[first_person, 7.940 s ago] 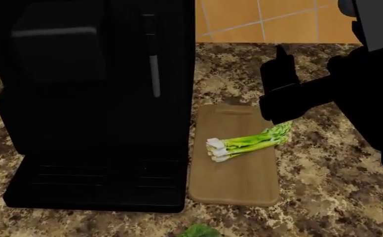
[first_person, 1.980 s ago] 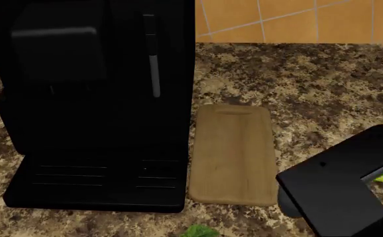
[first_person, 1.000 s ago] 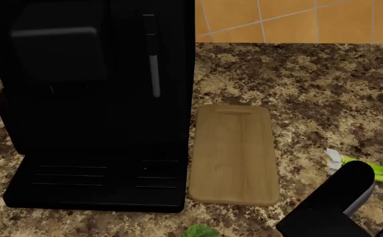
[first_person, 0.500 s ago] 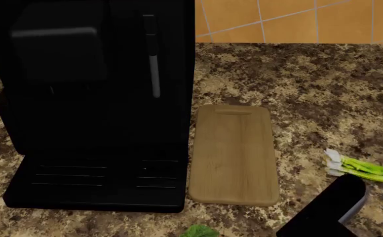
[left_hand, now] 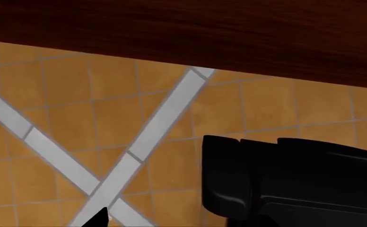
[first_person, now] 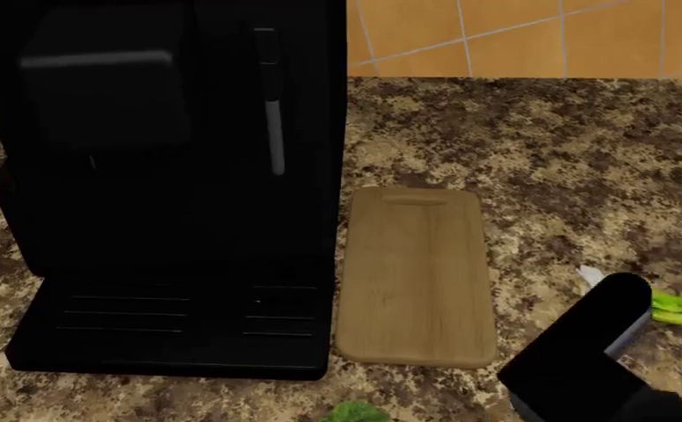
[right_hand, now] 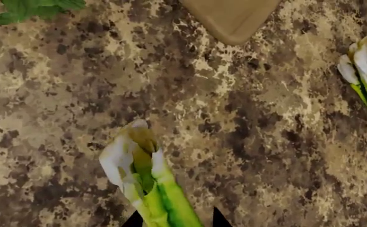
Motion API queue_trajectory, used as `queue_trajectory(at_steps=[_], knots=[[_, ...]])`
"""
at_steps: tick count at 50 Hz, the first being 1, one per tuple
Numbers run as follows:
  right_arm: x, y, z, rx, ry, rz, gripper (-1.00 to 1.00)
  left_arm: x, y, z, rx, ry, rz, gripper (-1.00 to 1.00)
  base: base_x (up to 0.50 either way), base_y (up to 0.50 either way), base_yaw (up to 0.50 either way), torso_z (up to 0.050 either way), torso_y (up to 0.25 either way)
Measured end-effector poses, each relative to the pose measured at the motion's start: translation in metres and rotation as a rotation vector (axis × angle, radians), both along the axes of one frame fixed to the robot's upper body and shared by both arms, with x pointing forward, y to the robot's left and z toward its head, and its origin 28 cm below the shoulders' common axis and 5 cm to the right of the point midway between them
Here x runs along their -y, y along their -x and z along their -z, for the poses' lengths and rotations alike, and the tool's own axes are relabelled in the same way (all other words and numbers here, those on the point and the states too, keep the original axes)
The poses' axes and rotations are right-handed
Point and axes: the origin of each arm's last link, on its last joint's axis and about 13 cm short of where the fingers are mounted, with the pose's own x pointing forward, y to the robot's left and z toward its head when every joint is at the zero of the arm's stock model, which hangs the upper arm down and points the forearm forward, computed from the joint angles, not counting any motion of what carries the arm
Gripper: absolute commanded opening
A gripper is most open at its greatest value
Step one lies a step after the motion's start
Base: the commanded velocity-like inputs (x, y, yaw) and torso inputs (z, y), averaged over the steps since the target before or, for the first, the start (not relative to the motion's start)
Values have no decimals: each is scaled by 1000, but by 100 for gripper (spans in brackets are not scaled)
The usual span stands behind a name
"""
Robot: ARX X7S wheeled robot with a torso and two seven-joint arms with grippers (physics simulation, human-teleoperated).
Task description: Clear the non-vegetable object off the cutting board and place the vegetables onto it.
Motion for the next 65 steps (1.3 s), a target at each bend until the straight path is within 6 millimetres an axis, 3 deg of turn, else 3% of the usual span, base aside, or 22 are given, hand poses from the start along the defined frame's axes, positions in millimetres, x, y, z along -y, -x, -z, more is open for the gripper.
queue_trajectory(at_steps=[24, 34, 45, 65], knots=[[6, -38, -53, 144, 25, 9, -100, 2, 0, -2, -4, 0, 2, 100, 7, 0, -4, 0, 0], [7, -62, -68, 197, 15, -1, -100, 1, 0, -2, -2, -1, -1, 100, 6, 0, -5, 0, 0], [2, -103, -75, 232, -10, -38, -100, 1, -1, -2, 2, -2, 0, 100, 5, 0, -5, 0, 0], [-16, -194, -74, 238, -19, -148, -100, -1, -1, -2, 3, -2, 4, 100, 6, 0, -4, 1, 0]])
